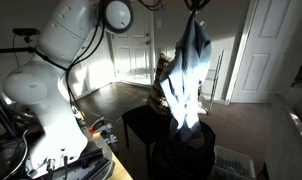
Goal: Put the jean trousers into the washing basket
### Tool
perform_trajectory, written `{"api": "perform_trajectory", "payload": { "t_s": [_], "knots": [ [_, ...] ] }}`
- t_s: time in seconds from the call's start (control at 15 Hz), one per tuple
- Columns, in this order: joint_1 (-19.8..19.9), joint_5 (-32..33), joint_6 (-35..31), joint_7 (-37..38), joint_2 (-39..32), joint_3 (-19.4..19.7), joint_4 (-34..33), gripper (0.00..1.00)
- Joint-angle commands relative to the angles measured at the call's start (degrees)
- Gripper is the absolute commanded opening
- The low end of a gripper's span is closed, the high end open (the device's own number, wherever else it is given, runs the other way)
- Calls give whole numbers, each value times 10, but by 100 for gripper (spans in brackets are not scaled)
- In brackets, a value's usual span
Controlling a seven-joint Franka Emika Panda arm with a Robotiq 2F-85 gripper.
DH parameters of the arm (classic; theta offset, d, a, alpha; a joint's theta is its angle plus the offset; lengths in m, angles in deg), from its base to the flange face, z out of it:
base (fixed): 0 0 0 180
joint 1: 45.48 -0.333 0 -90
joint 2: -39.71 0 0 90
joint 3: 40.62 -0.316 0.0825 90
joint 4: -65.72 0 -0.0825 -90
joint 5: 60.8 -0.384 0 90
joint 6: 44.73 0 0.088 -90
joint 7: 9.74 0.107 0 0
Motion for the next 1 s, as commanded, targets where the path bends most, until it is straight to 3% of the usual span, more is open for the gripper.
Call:
{"api": "perform_trajectory", "payload": {
  "t_s": [0.0, 0.47, 0.93],
  "knots": [
    [8, 25, -44, -18, -27, 3, 0, 0],
    [22, 81, -20, -61, -73, 27, 8, 0],
    [9, 163, 32, -134, -78, 66, 11, 0]
  ]
}}
